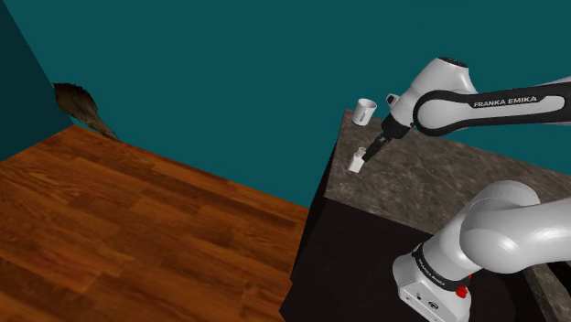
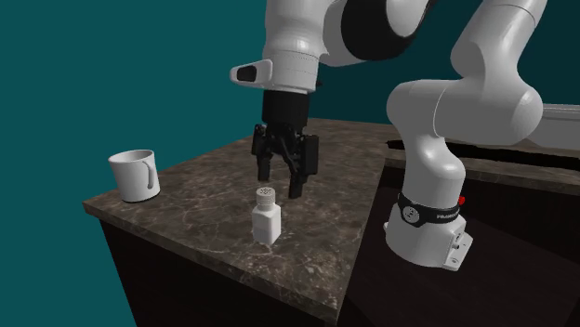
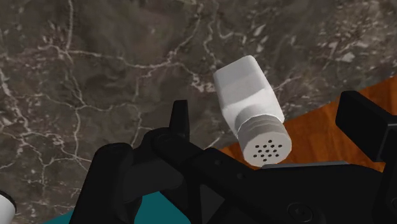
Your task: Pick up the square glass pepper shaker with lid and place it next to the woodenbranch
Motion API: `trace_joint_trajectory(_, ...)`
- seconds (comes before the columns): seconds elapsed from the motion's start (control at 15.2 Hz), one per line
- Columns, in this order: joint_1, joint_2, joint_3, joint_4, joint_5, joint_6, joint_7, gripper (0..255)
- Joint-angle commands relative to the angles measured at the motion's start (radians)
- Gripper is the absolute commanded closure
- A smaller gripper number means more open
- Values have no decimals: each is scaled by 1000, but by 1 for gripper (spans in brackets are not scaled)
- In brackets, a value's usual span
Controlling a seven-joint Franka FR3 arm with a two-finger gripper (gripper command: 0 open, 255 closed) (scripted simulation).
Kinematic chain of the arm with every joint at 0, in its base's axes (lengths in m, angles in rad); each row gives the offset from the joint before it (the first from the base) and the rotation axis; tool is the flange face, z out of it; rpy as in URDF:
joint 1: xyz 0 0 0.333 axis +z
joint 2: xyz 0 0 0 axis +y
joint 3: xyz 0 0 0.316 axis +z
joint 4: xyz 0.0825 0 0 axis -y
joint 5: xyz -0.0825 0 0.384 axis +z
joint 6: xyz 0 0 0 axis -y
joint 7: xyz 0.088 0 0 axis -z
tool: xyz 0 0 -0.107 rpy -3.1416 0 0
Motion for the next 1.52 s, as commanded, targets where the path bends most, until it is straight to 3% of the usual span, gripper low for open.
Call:
trace_joint_trajectory(0.0, 7, 34, -14, -16, -1, 56, -9, 0)
trace_joint_trajectory(0.33, 29, 127, -39, -40, 6, 173, -18, 0)
trace_joint_trajectory(0.86, 29, 127, -39, -40, 6, 173, -18, 0)
trace_joint_trajectory(0.92, 29, 127, -39, -40, 6, 173, -18, 255)
trace_joint_trajectory(1.45, 29, 127, -39, -41, 6, 173, -18, 255)
